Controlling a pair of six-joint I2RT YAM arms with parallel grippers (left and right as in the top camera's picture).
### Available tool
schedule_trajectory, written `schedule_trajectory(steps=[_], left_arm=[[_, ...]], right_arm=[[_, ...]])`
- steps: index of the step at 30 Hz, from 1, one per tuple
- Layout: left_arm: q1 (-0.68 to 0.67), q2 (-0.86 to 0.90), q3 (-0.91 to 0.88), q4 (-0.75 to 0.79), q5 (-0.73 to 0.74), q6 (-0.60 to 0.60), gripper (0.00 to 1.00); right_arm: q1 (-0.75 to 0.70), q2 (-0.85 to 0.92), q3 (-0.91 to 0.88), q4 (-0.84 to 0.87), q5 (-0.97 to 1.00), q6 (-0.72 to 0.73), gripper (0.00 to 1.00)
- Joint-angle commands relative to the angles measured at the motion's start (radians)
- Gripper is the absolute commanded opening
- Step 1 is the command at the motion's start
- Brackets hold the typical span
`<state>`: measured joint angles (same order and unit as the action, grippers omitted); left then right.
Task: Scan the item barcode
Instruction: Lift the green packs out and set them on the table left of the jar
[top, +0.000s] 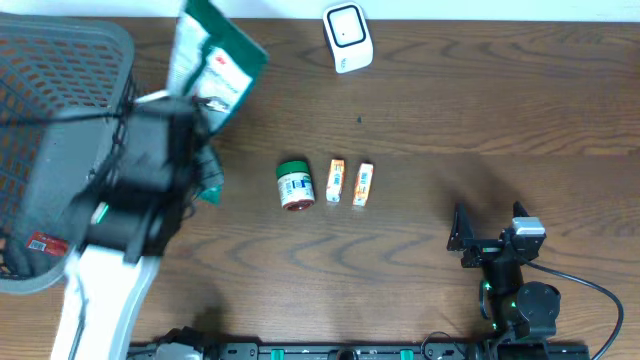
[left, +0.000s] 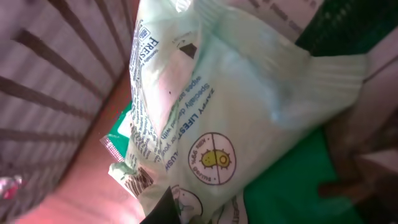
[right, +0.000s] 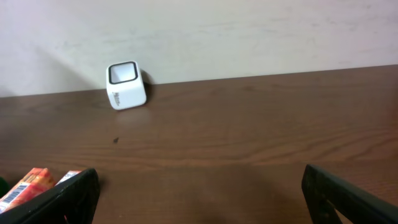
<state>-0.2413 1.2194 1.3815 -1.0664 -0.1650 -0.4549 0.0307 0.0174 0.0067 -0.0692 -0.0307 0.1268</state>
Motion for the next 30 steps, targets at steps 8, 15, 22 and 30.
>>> schedule_trajectory(steps=[8, 15, 22, 30], left_arm=[[-0.003, 0.5, 0.01, -0.026, 0.106, -0.181, 0.08], [-0.003, 0.707, 0.01, -0.018, 0.174, -0.195, 0.07], [-0.003, 0.749, 0.01, -0.006, 0.181, -0.194, 0.68], [0.005, 0.641, 0.06, -0.006, 0.18, -0.18, 0.73]], right_arm=[[0.008, -0.004, -0.002, -0.003, -0.004, 0.014, 0.99], [0.008, -0.004, -0.002, -0.003, -0.004, 0.014, 0.99], [0.008, -0.004, -0.002, -0.003, -0.004, 0.014, 0.99], [0.008, -0.004, -0.002, -0.003, -0.004, 0.014, 0.99]])
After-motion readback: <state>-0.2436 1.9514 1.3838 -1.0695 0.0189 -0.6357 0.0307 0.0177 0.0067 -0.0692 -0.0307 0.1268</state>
